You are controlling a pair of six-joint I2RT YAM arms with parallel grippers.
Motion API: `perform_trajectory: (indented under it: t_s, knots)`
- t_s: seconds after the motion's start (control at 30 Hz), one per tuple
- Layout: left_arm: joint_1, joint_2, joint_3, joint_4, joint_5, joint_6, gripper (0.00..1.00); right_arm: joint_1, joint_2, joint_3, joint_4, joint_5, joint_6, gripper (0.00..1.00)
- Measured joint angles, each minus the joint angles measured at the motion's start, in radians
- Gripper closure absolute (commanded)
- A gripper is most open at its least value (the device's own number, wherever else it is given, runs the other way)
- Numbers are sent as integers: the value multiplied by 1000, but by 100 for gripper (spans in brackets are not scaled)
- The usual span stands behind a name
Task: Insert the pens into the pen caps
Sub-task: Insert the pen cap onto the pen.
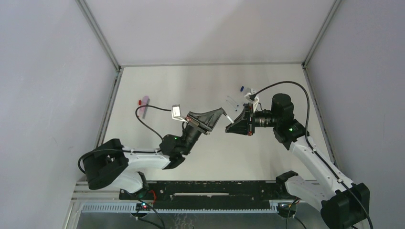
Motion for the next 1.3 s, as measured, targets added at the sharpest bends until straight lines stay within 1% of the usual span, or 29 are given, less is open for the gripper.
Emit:
perform_trajectory:
  t_s: [0.27,0.53,0.73,0.87,1.0,1.17,1.23,1.27,1.3]
  knots:
    - [-15,-31,-25,-29,22,3,100,1,-1,0,0,-28,1,100]
    - [-13,-10,-20,-23,40,4,100,-2,-3,-9,-5,-30,1,100]
    - [-8,11,42,-121,60,5,100,-29,-15,-16,-35,-23,4,100]
    - [-11,32,66,-154,66,0,100,-49,-24,-20,-48,-18,9,100]
    - [-33,61,67,-145,27,-9,100,-68,-26,-34,-71,-32,15,100]
    - [-78,105,66,-91,-48,-31,100,-92,-33,-45,-97,-77,31,100]
    - [-87,110,58,-66,-58,-39,100,-93,-36,-46,-105,-89,29,100]
    - [-91,108,47,-53,-64,-45,97,-92,-37,-46,-108,-94,26,100]
    - [-98,103,29,-36,-74,-53,92,-89,-37,-46,-113,-101,21,100]
